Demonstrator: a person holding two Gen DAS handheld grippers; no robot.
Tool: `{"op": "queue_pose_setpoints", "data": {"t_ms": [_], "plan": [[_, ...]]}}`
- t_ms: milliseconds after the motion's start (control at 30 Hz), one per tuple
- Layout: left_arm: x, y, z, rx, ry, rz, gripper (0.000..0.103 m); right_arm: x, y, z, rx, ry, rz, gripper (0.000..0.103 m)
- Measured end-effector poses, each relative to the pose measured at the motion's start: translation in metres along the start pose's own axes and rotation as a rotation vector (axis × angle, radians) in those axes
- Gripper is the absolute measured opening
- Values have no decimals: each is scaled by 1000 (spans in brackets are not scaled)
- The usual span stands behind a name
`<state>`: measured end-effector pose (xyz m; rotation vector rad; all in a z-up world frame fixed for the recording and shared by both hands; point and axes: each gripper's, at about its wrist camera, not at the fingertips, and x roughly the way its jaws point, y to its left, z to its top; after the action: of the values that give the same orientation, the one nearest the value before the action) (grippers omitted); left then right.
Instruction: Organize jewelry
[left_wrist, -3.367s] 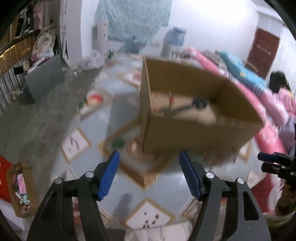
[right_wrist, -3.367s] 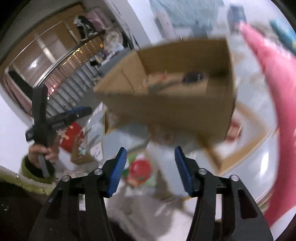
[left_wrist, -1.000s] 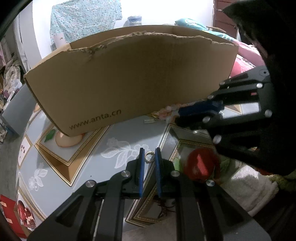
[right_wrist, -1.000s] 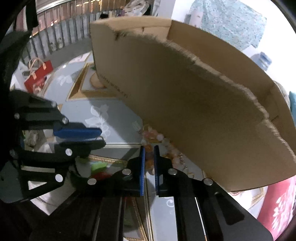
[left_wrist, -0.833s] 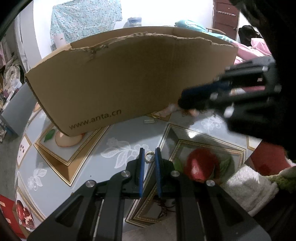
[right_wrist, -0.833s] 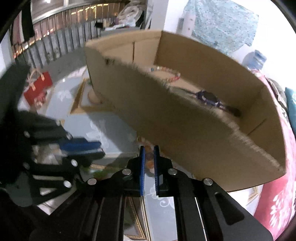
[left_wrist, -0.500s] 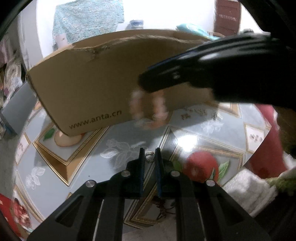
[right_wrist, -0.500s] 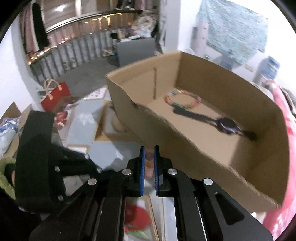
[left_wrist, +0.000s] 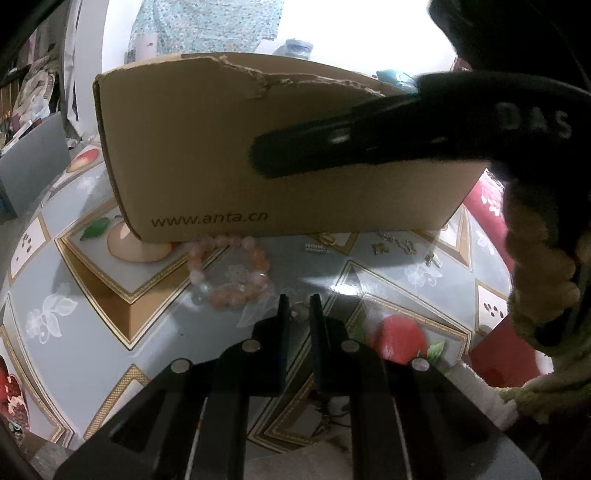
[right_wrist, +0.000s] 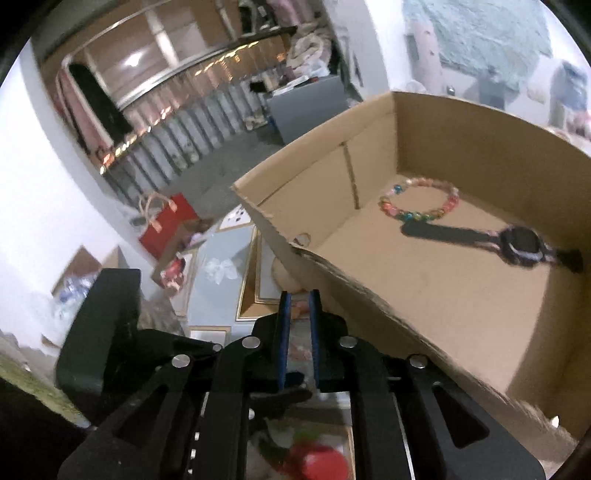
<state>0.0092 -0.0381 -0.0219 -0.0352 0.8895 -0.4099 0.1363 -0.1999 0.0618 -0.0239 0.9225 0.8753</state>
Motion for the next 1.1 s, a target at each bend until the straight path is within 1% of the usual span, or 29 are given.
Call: {"op": "queue_pose_setpoints", "data": {"t_ms": [67,267,300,333,367,433,500,700,800,833,867,933,1000,1033,1067,1100], "plan": [[0,3,3,6,2,5,10,-11,-5,-6,37,-15,-12,18],[-1,-7,8,37,8,23,10,-37,-26,-29,170,-45,-66,18],[-1,-9,8,44,9,26,10,-38,-32,-30,192,-56,-77,15],[1,-10,9,51,11,28,10,-38,-37,-30,210,-59,-70,9],[0,-11,9,56,13,29,10,-38,-42,-30,231,-67,-58,7],[2,-13,11,67,18,35,11,-37,-46,-29,243,-75,-42,5],[3,-16,10,75,21,41,11,-36,-48,-26,238,-94,-70,6],[11,-26,14,83,32,60,11,-30,-63,-21,279,-112,-23,6],[16,-32,16,92,36,62,11,-39,-60,-26,271,-127,-47,14],[17,-34,17,98,36,61,11,-44,-61,-28,275,-133,-59,21],[17,-33,18,105,35,59,11,-51,-63,-33,286,-140,-81,26],[20,-37,20,119,35,55,11,-63,-68,-43,310,-144,-130,32],[22,-39,22,133,36,51,11,-73,-72,-55,340,-139,-197,41],[24,-42,23,145,38,51,11,-76,-73,-60,346,-135,-223,47],[25,-43,24,153,40,54,11,-79,-73,-67,350,-124,-270,52],[26,-45,25,163,44,57,11,-81,-72,-74,350,-110,-326,55]]}}
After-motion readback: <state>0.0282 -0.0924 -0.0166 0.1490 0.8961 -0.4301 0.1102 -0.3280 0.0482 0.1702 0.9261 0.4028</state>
